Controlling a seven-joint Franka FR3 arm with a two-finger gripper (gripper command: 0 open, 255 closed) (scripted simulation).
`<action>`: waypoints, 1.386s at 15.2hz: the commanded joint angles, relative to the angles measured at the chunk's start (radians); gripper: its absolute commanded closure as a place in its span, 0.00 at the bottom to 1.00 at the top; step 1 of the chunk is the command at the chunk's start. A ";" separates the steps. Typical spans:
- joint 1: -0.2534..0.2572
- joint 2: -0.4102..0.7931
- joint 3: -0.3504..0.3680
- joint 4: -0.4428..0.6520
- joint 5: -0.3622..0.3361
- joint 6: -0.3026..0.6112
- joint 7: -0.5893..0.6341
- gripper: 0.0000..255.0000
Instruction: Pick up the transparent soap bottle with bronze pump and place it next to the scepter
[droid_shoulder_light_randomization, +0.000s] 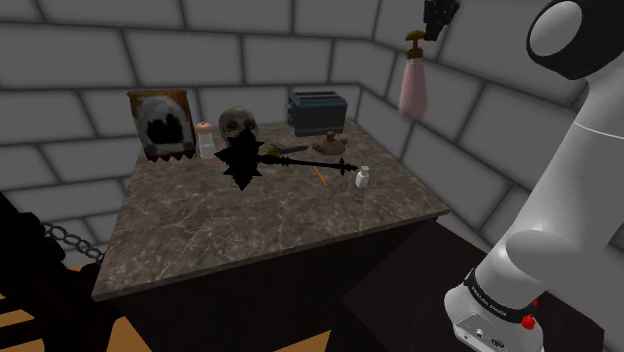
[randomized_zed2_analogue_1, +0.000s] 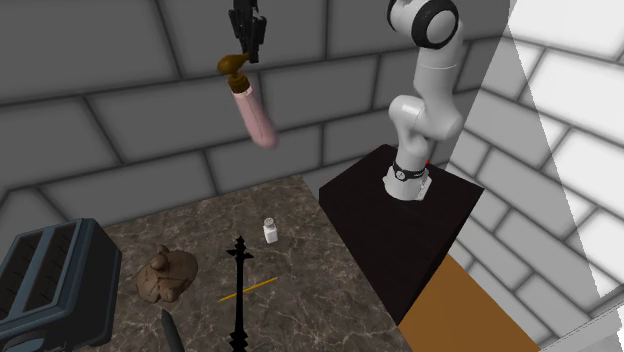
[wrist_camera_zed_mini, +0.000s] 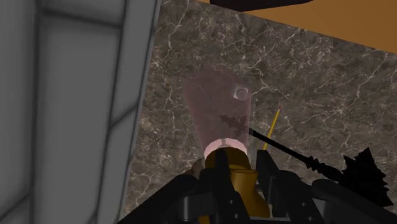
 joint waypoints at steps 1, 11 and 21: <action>0.035 -0.018 0.021 -0.058 -0.016 0.045 0.049 1.00; 0.149 0.016 0.109 -0.186 -0.021 0.210 0.240 1.00; 0.227 0.171 0.172 -0.142 0.017 0.316 0.386 1.00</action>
